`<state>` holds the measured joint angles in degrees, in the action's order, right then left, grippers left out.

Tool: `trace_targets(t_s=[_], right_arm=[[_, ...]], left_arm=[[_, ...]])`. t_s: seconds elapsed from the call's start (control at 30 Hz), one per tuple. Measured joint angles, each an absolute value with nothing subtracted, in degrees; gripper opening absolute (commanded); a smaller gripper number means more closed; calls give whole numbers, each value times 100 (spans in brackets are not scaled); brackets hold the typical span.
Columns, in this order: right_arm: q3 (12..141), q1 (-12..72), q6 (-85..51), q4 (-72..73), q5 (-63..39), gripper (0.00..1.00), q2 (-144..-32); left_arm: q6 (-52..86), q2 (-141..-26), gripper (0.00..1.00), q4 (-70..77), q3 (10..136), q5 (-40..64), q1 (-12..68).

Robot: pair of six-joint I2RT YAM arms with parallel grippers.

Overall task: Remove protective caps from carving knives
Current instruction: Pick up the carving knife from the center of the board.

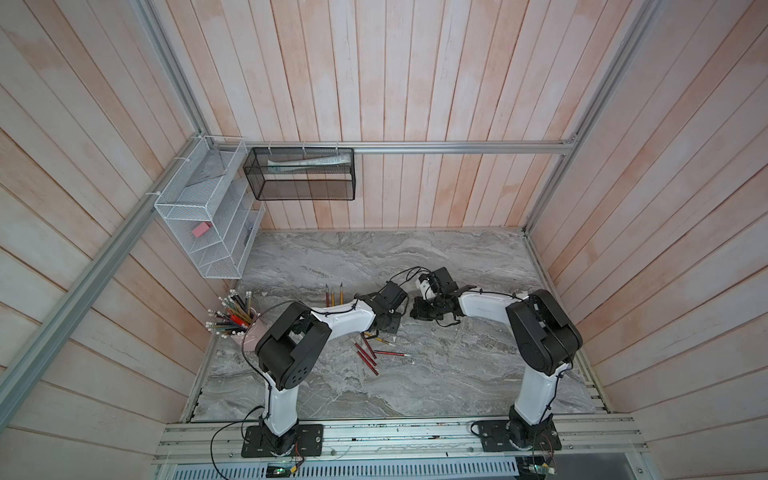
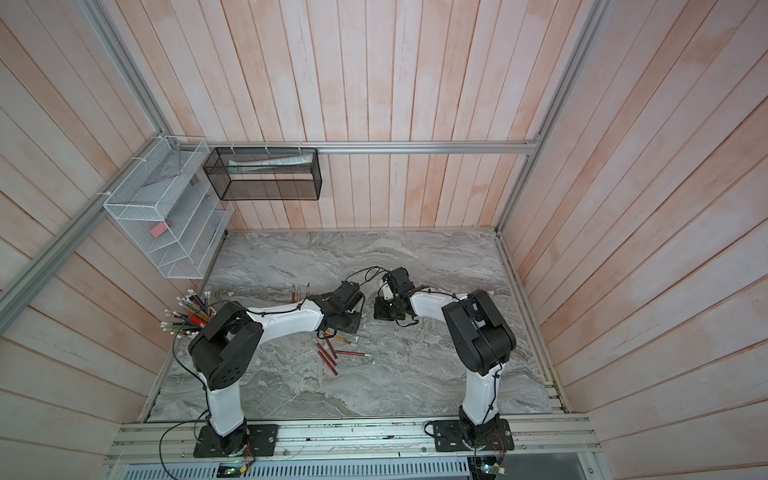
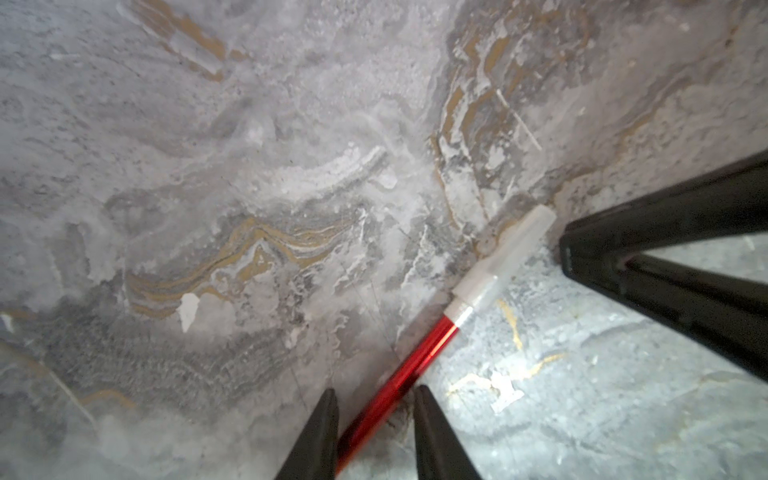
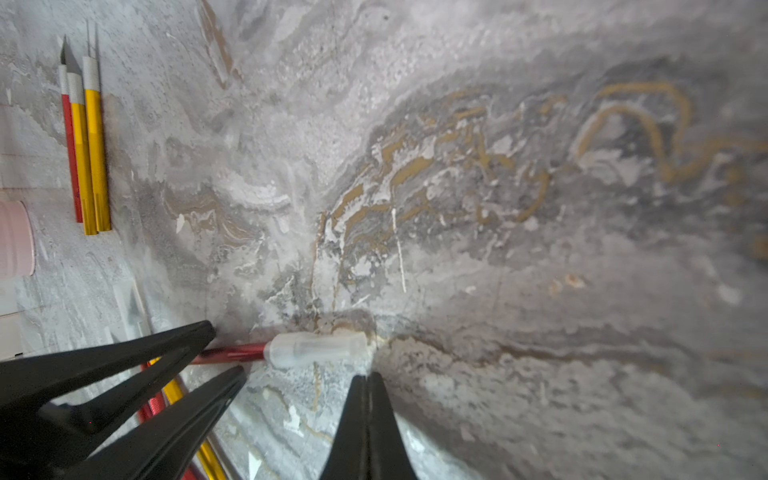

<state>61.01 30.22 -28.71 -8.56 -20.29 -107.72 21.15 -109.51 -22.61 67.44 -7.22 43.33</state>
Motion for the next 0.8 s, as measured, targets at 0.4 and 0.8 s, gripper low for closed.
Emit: trace_targets(t_s=[0.4,0.8], right_arm=[[6047,3002,-2873,-812,-2091,0,-10766],[5658,2665,-3153,-301,-2910,27,-10315]], left_arm=[[2036,-10997,6,-2265,6783,-819,4342],[2058,-10965,0,-2259,6788,-679,4346]])
